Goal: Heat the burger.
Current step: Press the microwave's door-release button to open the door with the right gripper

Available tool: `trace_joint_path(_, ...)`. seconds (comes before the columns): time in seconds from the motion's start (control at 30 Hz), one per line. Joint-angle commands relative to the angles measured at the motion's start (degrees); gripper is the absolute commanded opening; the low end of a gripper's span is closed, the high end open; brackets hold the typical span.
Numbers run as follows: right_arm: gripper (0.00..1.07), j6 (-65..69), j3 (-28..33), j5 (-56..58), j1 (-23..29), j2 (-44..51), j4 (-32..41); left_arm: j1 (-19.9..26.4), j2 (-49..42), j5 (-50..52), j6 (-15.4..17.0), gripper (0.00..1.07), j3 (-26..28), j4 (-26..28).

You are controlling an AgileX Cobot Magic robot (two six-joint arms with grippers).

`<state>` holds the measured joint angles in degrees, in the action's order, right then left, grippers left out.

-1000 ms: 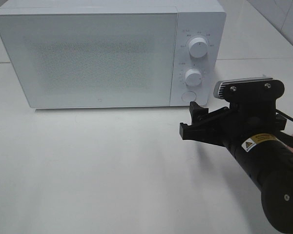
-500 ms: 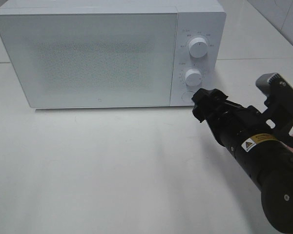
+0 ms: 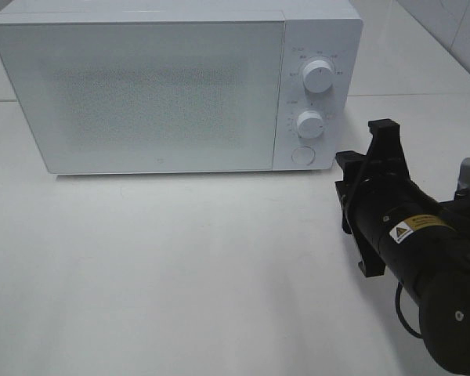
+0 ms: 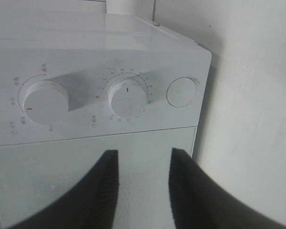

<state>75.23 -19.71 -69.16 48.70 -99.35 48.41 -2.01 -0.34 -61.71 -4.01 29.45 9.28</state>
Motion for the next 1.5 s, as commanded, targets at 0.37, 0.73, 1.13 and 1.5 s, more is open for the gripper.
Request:
trace_joint_path(0.37, 0.0, 3.9, -0.46, 1.83, 0.17, 0.0, 2.46, -0.17, -1.32, 0.52, -0.17, 0.98, 0.0, 0.06)
trace_joint_path(0.73, 0.0, 0.46, -2.23, 6.47, -2.92, -0.11, 3.84, -0.17, -1.32, 0.52, -0.17, 0.98, 0.0, 0.06)
trace_joint_path(1.13, 0.0, -7.91, -9.51, 15.01, -10.54, -2.06, -1.78, -0.17, -1.32, 0.52, -0.17, 0.98, 0.0, 0.06)
trace_joint_path(1.5, 0.0, -0.8, -15.36, 15.13, -12.83, -10.89, -7.22, -0.17, -1.32, 0.52, -0.17, 0.98, 0.0, 0.06)
